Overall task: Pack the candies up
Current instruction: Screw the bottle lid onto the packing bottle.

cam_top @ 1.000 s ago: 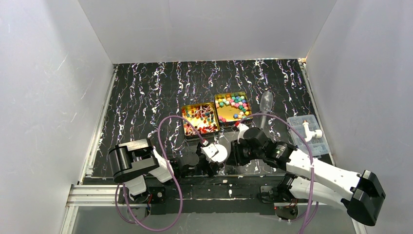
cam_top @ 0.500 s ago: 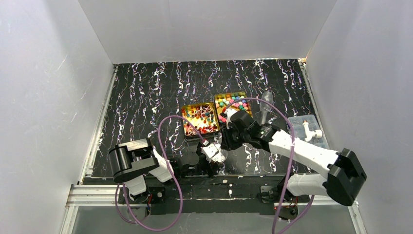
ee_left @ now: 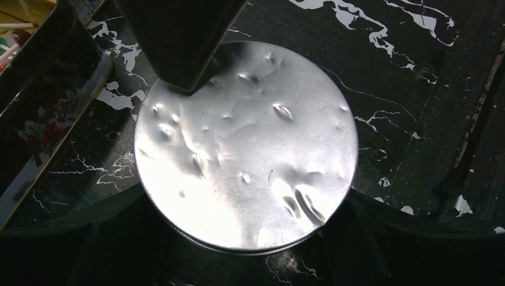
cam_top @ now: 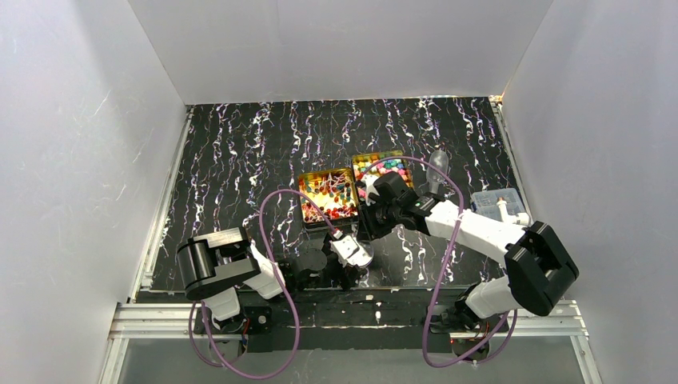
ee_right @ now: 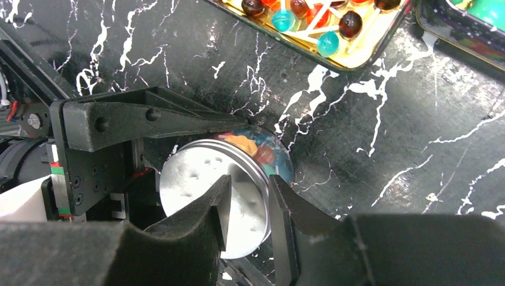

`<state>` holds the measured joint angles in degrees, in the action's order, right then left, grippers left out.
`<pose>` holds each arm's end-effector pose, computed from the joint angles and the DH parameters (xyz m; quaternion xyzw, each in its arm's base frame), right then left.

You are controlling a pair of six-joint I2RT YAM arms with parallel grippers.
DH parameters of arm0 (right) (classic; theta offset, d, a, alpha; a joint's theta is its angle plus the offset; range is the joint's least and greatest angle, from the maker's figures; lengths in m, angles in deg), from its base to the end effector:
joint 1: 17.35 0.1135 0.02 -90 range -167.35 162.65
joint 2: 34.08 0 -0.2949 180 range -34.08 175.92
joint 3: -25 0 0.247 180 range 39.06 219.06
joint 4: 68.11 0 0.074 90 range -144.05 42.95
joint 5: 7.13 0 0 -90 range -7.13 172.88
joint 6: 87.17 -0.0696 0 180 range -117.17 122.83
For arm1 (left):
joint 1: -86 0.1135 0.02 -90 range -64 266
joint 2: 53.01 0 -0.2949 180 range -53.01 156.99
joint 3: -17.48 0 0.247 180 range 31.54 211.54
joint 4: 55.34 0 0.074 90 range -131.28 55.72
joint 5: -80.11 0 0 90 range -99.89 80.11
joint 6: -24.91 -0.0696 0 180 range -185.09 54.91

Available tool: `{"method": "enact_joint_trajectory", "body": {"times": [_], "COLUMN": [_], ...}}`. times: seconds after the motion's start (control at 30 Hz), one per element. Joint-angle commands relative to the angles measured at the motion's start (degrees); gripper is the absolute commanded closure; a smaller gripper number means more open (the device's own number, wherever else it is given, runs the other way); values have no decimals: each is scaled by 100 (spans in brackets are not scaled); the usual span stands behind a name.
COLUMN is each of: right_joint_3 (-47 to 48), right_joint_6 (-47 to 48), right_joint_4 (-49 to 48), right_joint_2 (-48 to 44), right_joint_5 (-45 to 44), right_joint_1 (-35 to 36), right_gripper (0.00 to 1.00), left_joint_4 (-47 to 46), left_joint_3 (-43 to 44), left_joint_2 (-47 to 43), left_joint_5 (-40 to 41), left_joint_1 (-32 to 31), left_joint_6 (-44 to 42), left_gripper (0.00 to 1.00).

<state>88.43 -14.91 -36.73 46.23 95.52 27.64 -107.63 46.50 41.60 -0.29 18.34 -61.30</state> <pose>0.2022 0.2237 0.2266 -0.2569 0.8933 0.2722 0.2488 0.1189 -0.2588 0.1497 0.3693 0.6907 -0.3077 0.5403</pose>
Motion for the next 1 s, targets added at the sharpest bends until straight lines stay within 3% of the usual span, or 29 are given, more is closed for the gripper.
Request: {"method": "enact_joint_trajectory", "body": {"times": [0.0, 0.53, 0.97], "right_joint_3": [117, -756, -2129], "right_joint_6": [137, 167, -888], "right_joint_4": [-346, -345, -600], "right_joint_2": [71, -174, -1582], "right_joint_5": [379, 809, 526], "right_joint_1": [-58, -61, 300], "right_gripper": [63, 73, 78], "left_joint_4": [614, 655, 951], "left_joint_3": [-111, -84, 156], "left_joint_2": [-54, -71, 42], "left_joint_5": [-20, 111, 533], "left_joint_1": [20, 53, 86], "left_joint_6": [-168, -148, -4], "left_gripper": [54, 54, 54]}}
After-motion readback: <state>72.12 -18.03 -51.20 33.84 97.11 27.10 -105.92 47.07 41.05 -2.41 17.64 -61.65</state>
